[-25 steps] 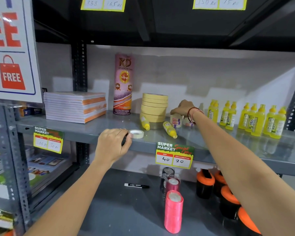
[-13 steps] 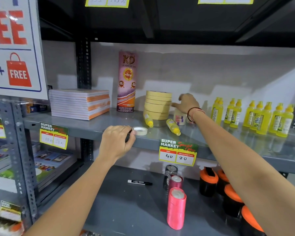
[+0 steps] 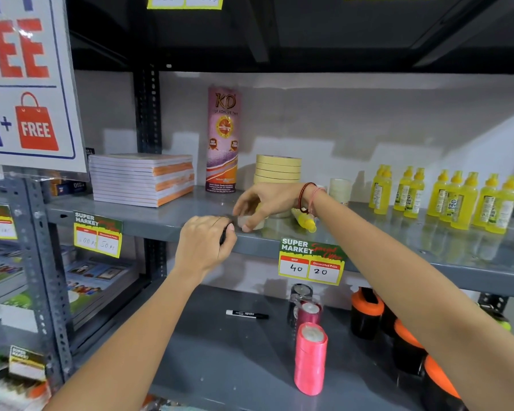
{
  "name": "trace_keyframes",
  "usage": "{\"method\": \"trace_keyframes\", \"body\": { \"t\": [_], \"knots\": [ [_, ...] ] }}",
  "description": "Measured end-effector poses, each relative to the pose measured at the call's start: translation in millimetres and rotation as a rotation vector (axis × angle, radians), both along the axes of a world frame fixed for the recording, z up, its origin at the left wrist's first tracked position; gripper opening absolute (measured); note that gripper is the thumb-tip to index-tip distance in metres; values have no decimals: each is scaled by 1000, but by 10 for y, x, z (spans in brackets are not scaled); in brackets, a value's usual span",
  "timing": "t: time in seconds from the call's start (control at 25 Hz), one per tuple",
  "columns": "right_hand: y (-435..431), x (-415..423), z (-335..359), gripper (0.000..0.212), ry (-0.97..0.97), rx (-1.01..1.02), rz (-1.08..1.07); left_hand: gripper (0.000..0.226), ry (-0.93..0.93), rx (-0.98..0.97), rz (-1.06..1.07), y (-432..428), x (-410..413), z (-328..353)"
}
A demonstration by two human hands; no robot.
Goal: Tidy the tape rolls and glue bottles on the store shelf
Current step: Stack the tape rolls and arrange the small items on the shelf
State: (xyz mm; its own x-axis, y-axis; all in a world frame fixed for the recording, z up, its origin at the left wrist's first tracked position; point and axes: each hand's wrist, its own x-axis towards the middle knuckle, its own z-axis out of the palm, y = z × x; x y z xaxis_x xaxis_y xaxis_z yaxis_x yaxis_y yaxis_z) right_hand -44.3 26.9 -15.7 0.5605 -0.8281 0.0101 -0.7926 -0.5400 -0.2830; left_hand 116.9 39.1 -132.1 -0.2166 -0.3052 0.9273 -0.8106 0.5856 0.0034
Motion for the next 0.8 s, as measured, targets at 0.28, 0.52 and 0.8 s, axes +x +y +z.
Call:
{"method": "trace_keyframes", "body": {
  "t": [0.28,0.52,0.8],
  "knots": [
    [-331,-917,309,38,-140,-372,-700,44,21,-32,-17,-26,-6,-21],
    [-510,-1153,228,41,-114,-322,-794,43,19,-37,-14,-23,-6,-28],
    [-568,-1203,106,40,-225,-276,-792,43,9,-24,-10,-18,-8,-20]
  ]
}}
